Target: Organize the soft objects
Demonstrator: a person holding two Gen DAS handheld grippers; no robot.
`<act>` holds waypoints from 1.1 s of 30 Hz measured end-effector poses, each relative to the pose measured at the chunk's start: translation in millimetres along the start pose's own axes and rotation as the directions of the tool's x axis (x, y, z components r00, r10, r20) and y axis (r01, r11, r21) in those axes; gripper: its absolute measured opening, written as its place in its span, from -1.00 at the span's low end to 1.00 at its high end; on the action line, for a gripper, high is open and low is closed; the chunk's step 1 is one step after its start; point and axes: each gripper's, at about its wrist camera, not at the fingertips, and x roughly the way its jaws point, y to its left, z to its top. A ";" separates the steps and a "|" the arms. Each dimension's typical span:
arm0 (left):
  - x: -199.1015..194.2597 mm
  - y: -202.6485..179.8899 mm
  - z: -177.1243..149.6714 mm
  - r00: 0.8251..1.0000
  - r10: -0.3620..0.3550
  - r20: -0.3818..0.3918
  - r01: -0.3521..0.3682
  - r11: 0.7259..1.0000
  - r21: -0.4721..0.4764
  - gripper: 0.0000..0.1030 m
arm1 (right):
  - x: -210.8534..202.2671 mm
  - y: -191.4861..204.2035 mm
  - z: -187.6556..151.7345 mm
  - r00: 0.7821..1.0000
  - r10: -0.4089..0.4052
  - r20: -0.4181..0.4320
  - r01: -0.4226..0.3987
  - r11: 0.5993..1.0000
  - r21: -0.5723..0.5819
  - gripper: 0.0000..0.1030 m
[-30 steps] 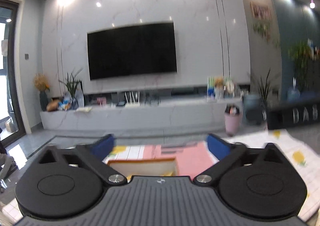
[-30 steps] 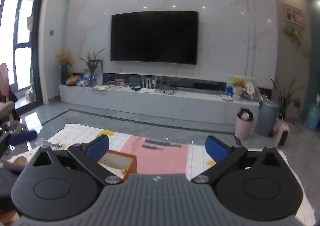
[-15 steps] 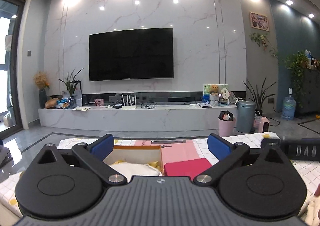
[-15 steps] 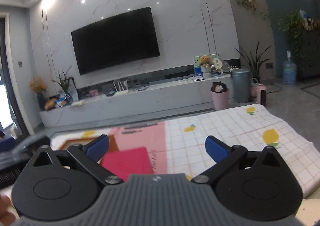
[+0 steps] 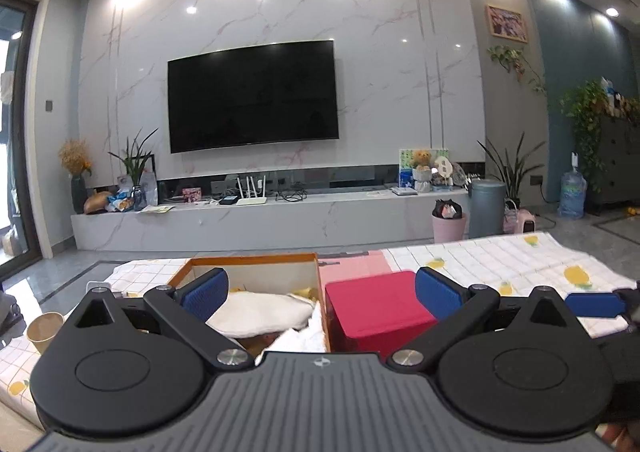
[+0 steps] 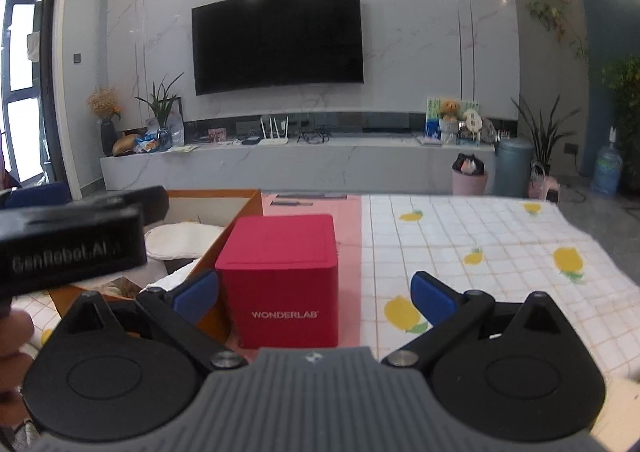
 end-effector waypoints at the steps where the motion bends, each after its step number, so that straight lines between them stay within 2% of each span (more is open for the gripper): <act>1: 0.3 -0.8 -1.6 1.000 0.001 -0.005 -0.001 1.000 -0.007 1.00 | 0.8 0.6 -0.5 1.000 -0.006 -0.010 0.006 1.000 -0.001 0.95; 6: 3.6 0.4 -4.9 0.999 -0.020 -0.045 0.017 0.998 -0.060 1.00 | 0.6 0.2 -3.8 0.999 -0.043 -0.004 0.043 0.999 -0.014 0.95; 20: 3.4 -3.1 -8.8 0.997 0.007 -0.073 -0.012 0.998 -0.065 1.00 | 3.7 0.1 -6.2 0.997 -0.071 -0.022 0.070 0.997 -0.039 0.95; 33: 2.5 -3.5 -8.7 0.997 0.004 -0.081 -0.010 0.998 -0.069 1.00 | 4.8 1.4 -7.2 0.997 -0.074 -0.022 0.073 0.996 -0.045 0.95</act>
